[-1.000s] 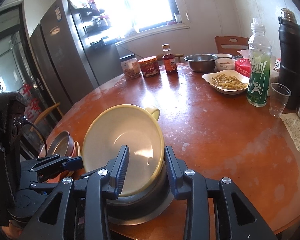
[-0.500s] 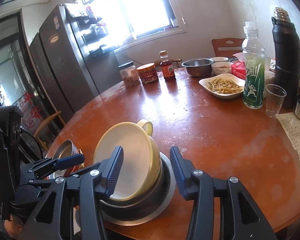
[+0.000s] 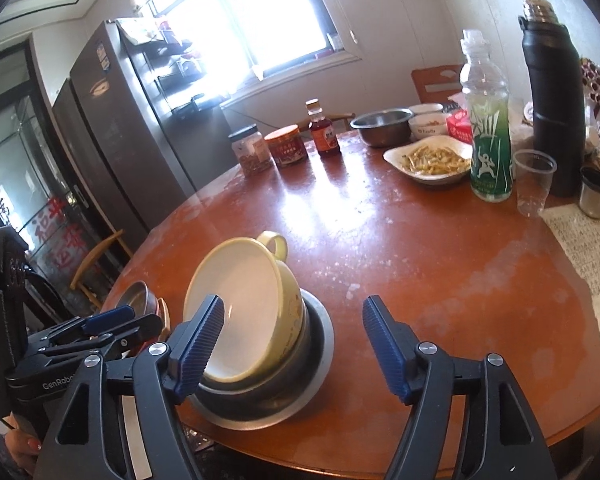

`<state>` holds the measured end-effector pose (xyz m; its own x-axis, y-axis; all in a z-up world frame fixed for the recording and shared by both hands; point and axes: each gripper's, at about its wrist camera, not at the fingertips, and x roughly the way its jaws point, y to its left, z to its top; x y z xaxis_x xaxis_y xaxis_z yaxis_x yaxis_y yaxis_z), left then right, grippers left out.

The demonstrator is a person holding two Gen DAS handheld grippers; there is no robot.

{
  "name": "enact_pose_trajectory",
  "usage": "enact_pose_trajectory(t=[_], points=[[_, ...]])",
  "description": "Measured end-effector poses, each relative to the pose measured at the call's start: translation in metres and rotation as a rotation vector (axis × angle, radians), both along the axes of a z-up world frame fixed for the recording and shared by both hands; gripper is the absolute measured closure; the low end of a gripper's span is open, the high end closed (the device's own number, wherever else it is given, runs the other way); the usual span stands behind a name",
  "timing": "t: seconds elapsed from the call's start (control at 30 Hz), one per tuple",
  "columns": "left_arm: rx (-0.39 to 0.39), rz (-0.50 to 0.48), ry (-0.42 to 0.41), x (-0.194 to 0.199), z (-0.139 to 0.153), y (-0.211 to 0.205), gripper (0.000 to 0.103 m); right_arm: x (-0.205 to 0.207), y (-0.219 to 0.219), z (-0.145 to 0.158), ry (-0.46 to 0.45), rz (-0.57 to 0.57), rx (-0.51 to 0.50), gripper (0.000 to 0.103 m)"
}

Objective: Organize plates and bowls
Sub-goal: 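Lower the yellow bowl into the deep steel bowl and open both grippers, then grasp the rim of the plate and bowl stack with both grippers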

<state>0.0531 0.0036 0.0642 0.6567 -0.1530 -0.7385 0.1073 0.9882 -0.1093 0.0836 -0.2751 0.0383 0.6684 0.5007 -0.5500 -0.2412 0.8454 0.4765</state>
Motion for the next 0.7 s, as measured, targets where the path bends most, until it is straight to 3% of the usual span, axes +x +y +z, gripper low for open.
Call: enact_pose_trajectory(t=[0.13,0.7], points=[[-0.040,-0.014,0.031,0.006,-0.009,-0.002,0.033,0.003,0.001,-0.011,0.048,-0.004,0.029,0.027],[-0.067,-0.037,0.134,0.038,-0.048,-0.014,0.032,0.021,0.020,-0.047,0.190,0.016,0.066,0.026]])
